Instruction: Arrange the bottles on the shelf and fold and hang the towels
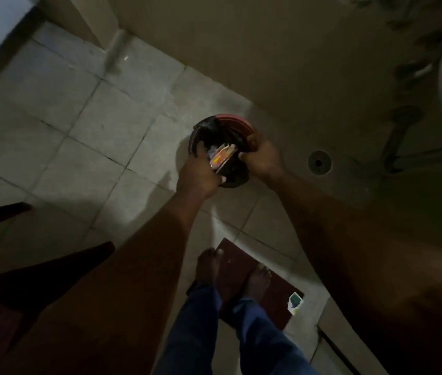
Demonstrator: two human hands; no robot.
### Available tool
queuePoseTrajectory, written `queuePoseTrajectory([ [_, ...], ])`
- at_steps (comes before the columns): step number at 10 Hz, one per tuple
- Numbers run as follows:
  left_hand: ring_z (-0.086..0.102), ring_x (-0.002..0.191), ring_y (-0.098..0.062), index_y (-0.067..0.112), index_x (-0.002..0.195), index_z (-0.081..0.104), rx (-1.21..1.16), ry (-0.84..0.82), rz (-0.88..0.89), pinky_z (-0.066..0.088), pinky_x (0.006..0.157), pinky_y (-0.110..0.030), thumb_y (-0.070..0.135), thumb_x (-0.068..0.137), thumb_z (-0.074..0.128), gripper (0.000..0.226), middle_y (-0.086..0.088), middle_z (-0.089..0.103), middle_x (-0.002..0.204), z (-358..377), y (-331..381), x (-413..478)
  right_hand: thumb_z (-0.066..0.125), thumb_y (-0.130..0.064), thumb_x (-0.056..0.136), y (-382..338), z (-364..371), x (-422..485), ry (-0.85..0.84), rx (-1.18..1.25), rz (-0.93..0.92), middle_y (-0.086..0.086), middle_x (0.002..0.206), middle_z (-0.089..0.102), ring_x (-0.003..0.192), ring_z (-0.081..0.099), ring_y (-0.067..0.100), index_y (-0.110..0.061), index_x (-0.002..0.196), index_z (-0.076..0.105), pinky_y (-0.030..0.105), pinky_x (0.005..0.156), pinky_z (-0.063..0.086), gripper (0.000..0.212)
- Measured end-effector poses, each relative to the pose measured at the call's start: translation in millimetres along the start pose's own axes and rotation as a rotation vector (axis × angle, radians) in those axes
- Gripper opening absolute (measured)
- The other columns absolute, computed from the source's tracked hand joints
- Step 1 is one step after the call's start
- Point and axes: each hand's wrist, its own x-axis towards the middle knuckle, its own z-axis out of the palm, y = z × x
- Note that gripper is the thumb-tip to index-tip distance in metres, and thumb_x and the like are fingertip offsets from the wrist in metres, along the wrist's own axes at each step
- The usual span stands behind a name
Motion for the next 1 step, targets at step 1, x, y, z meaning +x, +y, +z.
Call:
queuePoseTrajectory([
  [1,0.053,0.134,-0.041,0.019,0.164,0.024,0.098,0.055,0.101,0.048,0.105,-0.049,0.021,0.094,0.070,0.083,-0.018,0.047,0.155,-15.5,26.7,-21.1,0.068,-0.019,0.090,-16.9,-26.6,-32.6,-0.009,-0.165,-0.135,0.012,0.136,0.067,0.124,0.062,0.032,-0.016,0.137,0.061,0.032,0.099,0.047,0.047],
])
